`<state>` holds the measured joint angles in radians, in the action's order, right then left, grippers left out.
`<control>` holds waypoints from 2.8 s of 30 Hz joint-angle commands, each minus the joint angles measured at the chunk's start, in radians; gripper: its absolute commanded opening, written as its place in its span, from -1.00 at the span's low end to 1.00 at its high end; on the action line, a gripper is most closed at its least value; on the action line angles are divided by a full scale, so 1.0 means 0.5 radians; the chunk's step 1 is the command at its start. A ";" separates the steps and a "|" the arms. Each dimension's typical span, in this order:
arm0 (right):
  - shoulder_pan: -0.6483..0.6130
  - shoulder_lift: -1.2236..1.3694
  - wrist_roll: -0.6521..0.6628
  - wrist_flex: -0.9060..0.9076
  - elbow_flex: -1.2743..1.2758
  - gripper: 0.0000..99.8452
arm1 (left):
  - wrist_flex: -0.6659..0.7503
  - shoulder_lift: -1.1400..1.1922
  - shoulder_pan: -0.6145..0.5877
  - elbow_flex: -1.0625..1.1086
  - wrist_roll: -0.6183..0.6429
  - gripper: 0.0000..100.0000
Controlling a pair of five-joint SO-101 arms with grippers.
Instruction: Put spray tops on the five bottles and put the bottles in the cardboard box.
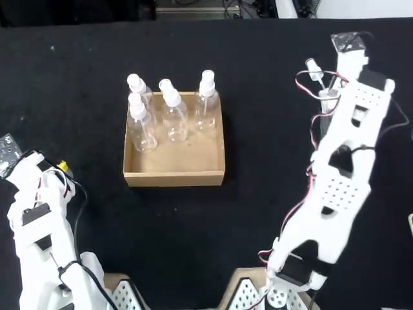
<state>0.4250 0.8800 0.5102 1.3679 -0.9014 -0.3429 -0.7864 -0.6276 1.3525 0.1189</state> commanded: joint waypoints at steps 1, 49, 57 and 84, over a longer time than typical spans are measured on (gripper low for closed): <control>-0.061 0.192 0.018 0.206 -0.551 -0.29 | 0.043 -0.055 0.017 -0.029 -0.015 -0.60; 0.690 -0.137 0.350 0.801 -0.806 -0.98 | 0.043 -0.055 0.020 -0.029 -0.015 -0.60; 0.681 -1.134 0.423 0.767 0.471 -0.98 | 0.043 -0.058 0.020 -0.029 -0.015 -0.60; 0.160 -2.932 -0.307 -1.418 3.776 -0.98 | 0.043 -0.058 0.020 -0.029 -0.015 -0.60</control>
<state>0.5478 -0.4841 0.3659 0.5501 0.9904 -0.3429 -0.7864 -0.6276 1.3525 0.1189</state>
